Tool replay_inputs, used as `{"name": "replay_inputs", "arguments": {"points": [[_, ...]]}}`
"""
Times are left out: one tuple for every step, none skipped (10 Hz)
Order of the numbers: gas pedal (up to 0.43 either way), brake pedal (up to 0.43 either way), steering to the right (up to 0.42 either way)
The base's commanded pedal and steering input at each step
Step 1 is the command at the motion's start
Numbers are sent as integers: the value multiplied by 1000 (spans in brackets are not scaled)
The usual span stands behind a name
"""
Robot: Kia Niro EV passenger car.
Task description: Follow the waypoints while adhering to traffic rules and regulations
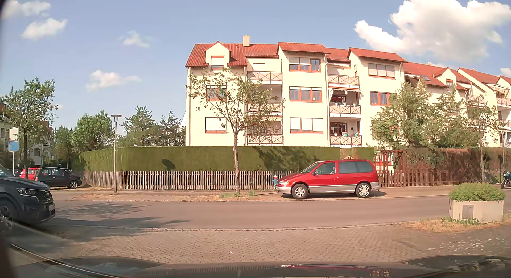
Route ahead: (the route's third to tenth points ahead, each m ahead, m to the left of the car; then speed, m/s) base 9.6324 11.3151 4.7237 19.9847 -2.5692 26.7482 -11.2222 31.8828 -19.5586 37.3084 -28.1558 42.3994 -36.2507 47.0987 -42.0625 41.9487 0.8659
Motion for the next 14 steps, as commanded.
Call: {"name": "replay_inputs", "arguments": {"points": [[0, 146, -503], [0, 146, -476], [0, 152, -442], [0, 152, -407], [0, 152, -374], [0, 152, -354], [0, 152, -327], [0, 152, -298], [0, 140, -270], [0, 128, -256], [0, 104, -268], [0, 104, -251], [0, 104, -191], [0, 104, -131]]}}
